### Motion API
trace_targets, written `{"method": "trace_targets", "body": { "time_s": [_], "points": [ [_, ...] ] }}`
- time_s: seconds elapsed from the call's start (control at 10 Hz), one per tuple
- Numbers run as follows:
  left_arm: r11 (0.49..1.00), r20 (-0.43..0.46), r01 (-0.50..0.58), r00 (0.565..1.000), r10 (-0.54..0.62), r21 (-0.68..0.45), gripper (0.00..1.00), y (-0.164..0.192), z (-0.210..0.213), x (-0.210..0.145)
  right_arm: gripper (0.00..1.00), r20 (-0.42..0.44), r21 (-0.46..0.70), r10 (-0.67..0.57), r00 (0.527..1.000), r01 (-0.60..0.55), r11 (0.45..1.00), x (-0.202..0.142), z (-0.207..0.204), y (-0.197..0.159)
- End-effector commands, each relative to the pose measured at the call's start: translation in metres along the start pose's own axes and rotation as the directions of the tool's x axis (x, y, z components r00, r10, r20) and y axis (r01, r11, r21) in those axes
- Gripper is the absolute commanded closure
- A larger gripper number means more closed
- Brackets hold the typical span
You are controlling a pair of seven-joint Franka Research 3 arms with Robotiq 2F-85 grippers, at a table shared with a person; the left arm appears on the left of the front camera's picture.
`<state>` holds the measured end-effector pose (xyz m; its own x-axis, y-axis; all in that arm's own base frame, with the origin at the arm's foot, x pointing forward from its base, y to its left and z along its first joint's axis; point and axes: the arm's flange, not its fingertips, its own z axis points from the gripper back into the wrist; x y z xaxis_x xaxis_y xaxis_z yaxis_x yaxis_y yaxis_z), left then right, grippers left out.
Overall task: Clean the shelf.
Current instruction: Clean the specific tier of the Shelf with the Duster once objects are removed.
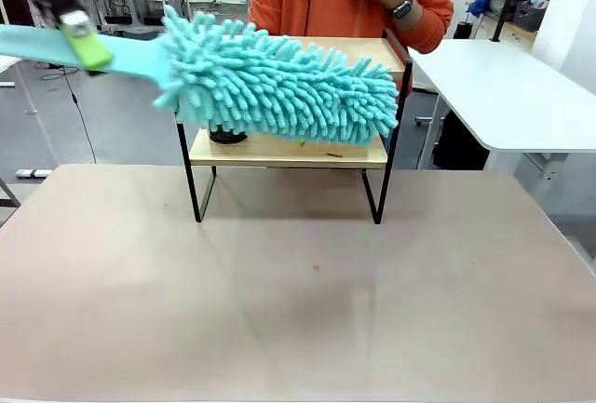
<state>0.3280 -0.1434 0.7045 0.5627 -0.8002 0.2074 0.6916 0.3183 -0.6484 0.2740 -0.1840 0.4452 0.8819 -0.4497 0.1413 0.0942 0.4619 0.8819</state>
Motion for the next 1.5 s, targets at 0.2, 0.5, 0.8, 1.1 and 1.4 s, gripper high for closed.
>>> {"method": "trace_targets", "body": {
  "time_s": [0.2, 0.5, 0.8, 1.1, 1.4],
  "points": [
    [0.999, 0.022, -0.008, 1.000, 0.009, -0.031, 0.88, 0.012, 0.018, 0.007, 0.00, 0.011, 0.024, 0.025, 1.000, -0.026, 0.999, 0.002, -0.001, 0.001],
    [0.998, 0.267, -0.066, 0.962, 0.059, 0.016, 0.88, 0.020, 0.074, -0.034, 0.00, 0.011, 0.024, 0.025, 1.000, -0.026, 0.999, 0.002, -0.001, 0.001],
    [0.924, 0.721, -0.381, 0.632, 0.284, -0.030, 0.88, 0.055, 0.150, -0.169, 0.00, 0.011, 0.024, 0.025, 1.000, -0.026, 0.999, 0.002, -0.001, 0.001],
    [0.771, 0.871, -0.581, 0.204, 0.447, -0.260, 0.88, 0.135, 0.136, -0.236, 0.00, 0.011, 0.024, 0.025, 1.000, -0.026, 0.999, 0.002, -0.001, 0.001],
    [0.619, 0.896, -0.750, 0.083, 0.436, -0.232, 0.88, 0.225, 0.105, -0.214, 0.00, 0.011, 0.024, 0.025, 1.000, -0.026, 0.999, 0.002, -0.001, 0.001]
  ]
}}
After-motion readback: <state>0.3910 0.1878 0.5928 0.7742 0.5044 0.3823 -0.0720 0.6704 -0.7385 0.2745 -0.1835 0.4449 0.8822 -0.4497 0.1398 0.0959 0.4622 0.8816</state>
